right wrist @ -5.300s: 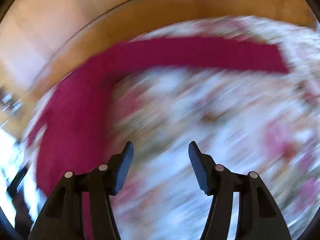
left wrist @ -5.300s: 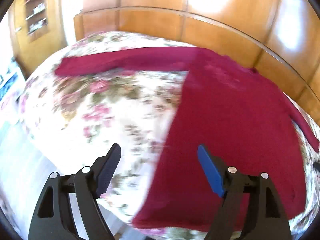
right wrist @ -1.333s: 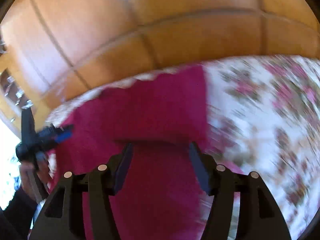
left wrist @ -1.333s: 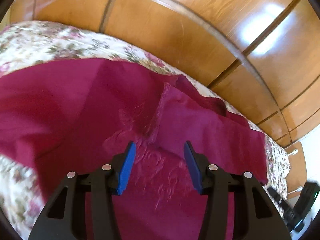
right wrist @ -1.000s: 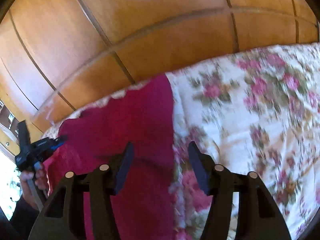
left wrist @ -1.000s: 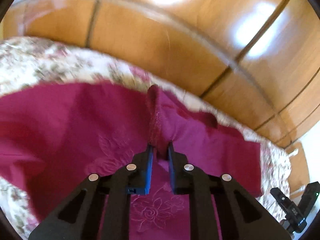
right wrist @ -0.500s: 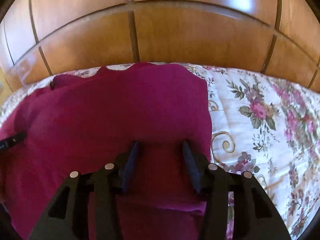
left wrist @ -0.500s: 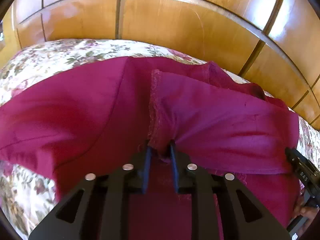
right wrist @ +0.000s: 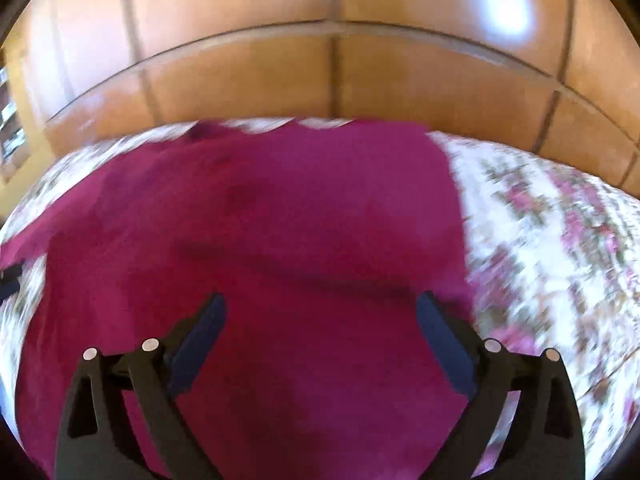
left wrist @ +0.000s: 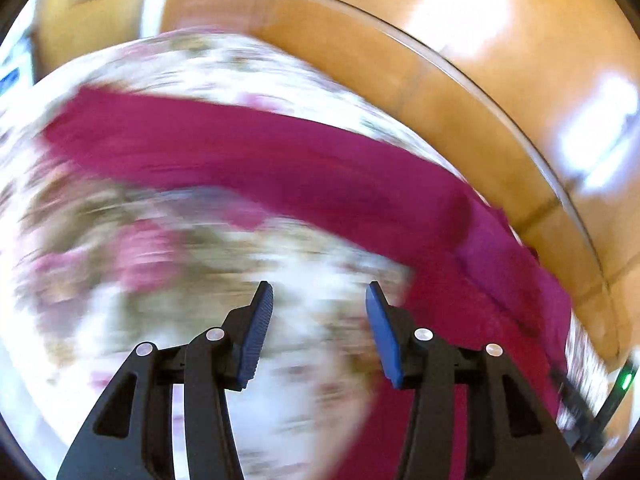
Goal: Fold small clothes
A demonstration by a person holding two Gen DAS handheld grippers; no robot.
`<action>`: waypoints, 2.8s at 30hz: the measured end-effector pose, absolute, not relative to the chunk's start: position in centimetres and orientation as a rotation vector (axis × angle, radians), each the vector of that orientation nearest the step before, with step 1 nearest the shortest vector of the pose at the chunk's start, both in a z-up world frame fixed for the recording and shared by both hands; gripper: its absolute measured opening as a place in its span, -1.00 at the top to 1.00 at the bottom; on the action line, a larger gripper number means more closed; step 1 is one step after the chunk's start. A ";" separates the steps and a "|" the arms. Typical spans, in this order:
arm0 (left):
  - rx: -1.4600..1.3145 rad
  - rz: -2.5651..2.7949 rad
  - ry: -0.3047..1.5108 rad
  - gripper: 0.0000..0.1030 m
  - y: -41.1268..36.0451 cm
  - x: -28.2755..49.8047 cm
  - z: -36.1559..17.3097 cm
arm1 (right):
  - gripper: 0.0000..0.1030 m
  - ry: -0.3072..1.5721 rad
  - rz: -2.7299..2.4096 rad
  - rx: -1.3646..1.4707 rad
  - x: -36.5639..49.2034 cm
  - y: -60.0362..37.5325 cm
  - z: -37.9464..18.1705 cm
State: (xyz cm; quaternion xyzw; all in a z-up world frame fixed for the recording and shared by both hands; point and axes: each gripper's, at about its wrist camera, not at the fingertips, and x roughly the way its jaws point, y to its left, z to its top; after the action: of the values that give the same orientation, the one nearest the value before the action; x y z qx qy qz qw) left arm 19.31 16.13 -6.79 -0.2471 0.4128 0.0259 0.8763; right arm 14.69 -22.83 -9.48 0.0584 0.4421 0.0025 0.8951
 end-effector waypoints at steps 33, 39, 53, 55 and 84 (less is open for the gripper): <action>-0.544 -0.006 0.620 0.85 22.9 22.8 0.7 | -0.97 0.966 0.006 0.054 13.8 -20.3 -12.3; -0.404 -0.238 0.675 0.85 9.4 23.5 0.0 | -0.97 0.973 0.016 0.076 13.7 -20.7 -12.1; -0.324 -0.307 0.835 0.36 5.0 20.4 -5.9 | -0.44 1.009 0.397 0.527 18.9 -17.2 -9.1; -0.343 -0.292 0.843 0.36 5.9 19.3 -6.3 | -0.44 1.036 0.452 0.537 20.5 -14.4 -9.4; -0.283 -0.181 0.894 0.36 6.1 16.9 -8.6 | 0.89 0.840 0.022 0.434 23.9 -28.7 -2.0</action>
State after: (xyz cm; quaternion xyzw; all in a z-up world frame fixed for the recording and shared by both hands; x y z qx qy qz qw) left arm 16.94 6.07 -8.58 -0.1361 0.4303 -0.0873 0.8881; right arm 23.91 -28.66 -2.02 0.2090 0.4043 0.0108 0.8903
